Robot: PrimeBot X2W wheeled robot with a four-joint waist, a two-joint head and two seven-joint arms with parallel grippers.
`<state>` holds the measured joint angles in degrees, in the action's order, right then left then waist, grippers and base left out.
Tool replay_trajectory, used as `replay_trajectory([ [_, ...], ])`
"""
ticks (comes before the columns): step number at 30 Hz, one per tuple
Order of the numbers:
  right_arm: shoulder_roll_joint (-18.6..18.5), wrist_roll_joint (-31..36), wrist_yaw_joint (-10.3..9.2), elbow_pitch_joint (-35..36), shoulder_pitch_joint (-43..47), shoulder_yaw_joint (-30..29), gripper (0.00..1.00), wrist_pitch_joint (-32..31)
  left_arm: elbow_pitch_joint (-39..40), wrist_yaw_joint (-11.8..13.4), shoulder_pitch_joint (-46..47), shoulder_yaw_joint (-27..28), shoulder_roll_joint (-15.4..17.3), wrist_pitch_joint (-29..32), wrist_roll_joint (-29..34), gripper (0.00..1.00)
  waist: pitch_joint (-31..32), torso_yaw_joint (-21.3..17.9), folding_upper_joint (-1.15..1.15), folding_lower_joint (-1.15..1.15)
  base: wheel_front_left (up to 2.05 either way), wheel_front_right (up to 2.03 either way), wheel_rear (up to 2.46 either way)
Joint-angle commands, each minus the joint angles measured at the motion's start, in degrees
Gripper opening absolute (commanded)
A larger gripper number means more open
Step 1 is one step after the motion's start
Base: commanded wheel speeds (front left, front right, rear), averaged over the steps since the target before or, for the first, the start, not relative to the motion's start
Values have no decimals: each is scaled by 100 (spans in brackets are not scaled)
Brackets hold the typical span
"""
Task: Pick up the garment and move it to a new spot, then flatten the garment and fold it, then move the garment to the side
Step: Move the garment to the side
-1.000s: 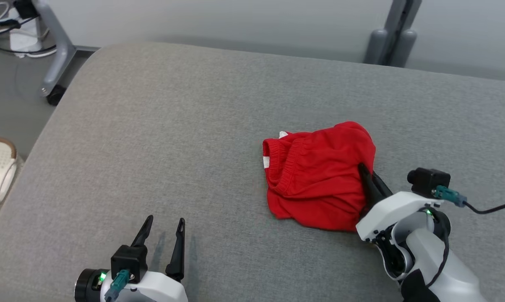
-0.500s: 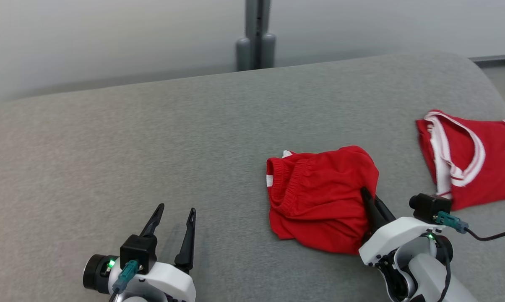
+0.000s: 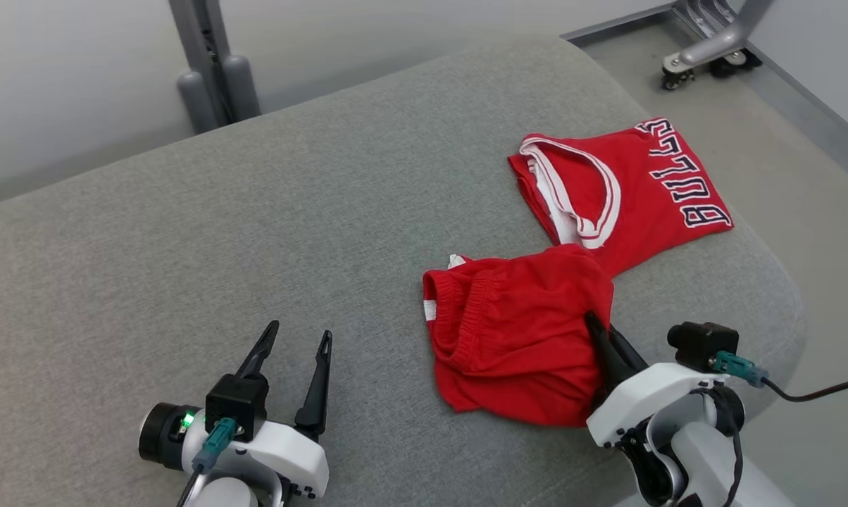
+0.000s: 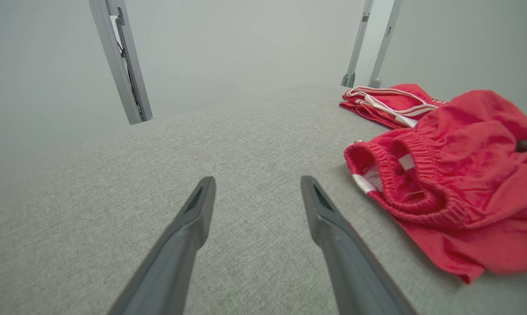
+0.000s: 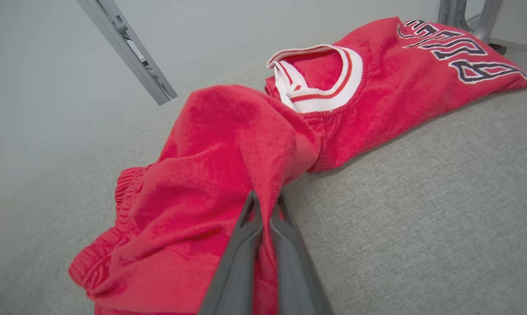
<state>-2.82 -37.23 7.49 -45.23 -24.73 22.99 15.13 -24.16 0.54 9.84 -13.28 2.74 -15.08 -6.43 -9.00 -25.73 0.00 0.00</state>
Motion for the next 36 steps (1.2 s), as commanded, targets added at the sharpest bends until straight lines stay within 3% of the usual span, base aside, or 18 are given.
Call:
replay_trajectory([
  [1,-22,92,0,28,-140,28,0,0,-7,-15,100,24,34,-9,69,100,-166,-160,0,0,0,0,0],
  [8,-47,659,0,91,-690,127,0,0,-86,-98,193,80,32,-9,206,100,-388,-70,0,0,0,0,0],
  [12,-254,915,0,66,-1159,165,0,0,-127,-146,271,91,31,-9,270,100,-491,131,0,0,0,0,0],
  [21,-1302,1333,0,-958,-2296,-34,0,1,-118,-214,411,9,34,-8,388,100,-751,941,0,0,0,0,0],
  [28,-2003,1787,-1,-2069,-2784,-716,0,1,-74,-232,481,14,51,-9,448,100,-933,1447,0,0,0,0,0],
  [29,-2063,1872,-1,-2169,-2809,-876,37,1,-63,-214,481,25,50,-9,444,100,-942,1491,0,0,0,0,0],
  [30,-2118,1966,-1,-2221,-2831,-1061,100,1,-46,-197,481,40,50,-9,445,100,-953,1526,0,0,0,0,0],
  [36,-2191,2830,-1,-1711,-2547,-2457,100,-1,25,-130,418,128,47,-9,409,100,-887,1630,0,0,0,0,0],
])
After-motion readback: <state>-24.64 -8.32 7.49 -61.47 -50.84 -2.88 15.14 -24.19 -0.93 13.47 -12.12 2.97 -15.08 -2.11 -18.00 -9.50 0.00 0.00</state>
